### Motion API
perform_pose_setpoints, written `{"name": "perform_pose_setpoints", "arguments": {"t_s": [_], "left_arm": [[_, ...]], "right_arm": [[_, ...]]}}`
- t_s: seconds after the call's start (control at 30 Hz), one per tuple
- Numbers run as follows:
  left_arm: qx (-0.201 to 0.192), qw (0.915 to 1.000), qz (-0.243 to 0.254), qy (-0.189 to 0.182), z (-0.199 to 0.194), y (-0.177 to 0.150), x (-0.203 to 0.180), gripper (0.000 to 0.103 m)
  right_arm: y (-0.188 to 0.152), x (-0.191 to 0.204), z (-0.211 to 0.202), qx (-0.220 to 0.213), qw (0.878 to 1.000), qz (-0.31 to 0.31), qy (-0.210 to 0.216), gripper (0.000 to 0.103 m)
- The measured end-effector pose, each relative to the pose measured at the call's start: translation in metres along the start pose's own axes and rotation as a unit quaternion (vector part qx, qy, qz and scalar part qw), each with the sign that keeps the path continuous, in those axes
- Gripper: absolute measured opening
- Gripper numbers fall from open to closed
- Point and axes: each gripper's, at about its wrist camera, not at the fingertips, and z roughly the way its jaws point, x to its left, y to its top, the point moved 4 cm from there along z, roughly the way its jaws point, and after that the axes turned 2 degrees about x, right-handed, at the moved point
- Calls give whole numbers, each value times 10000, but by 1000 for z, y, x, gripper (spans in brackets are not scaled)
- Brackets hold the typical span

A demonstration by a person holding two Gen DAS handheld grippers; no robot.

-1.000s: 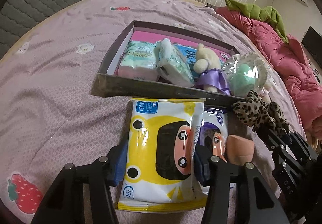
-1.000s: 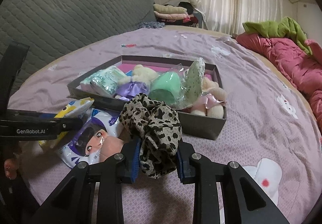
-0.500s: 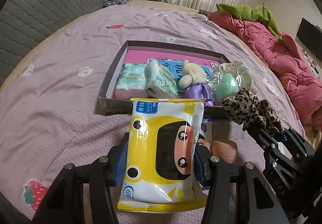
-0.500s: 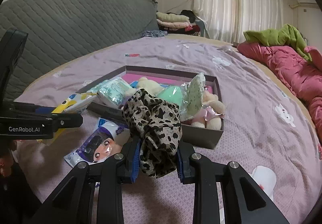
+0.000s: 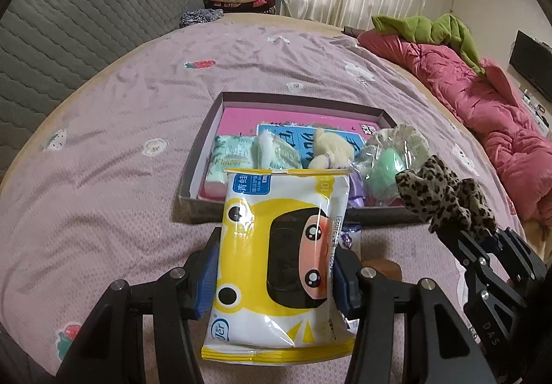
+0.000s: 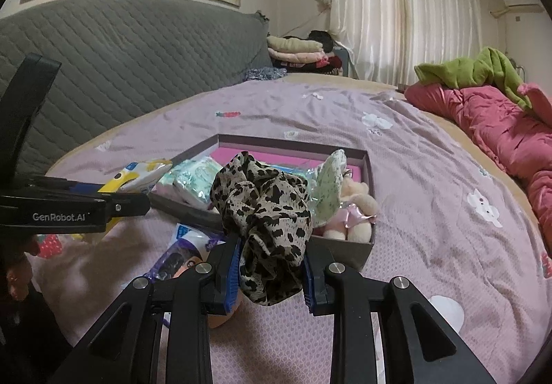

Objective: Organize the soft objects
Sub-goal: 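Lift the yellow wipe pack with left tool while right tool carries the scrunchie over the box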

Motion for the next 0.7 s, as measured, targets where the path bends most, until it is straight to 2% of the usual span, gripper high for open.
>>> {"name": "perform_pose_setpoints", "arguments": {"t_s": [0.33, 0.7], "left_arm": [[-84, 9999, -95, 58, 5, 12, 11, 54], [-198, 9995, -128, 195, 18, 38, 23, 54]], "right_arm": [[15, -3, 15, -103, 9997, 173, -162, 29], [27, 3, 33, -171, 9998, 92, -47, 29]]}}
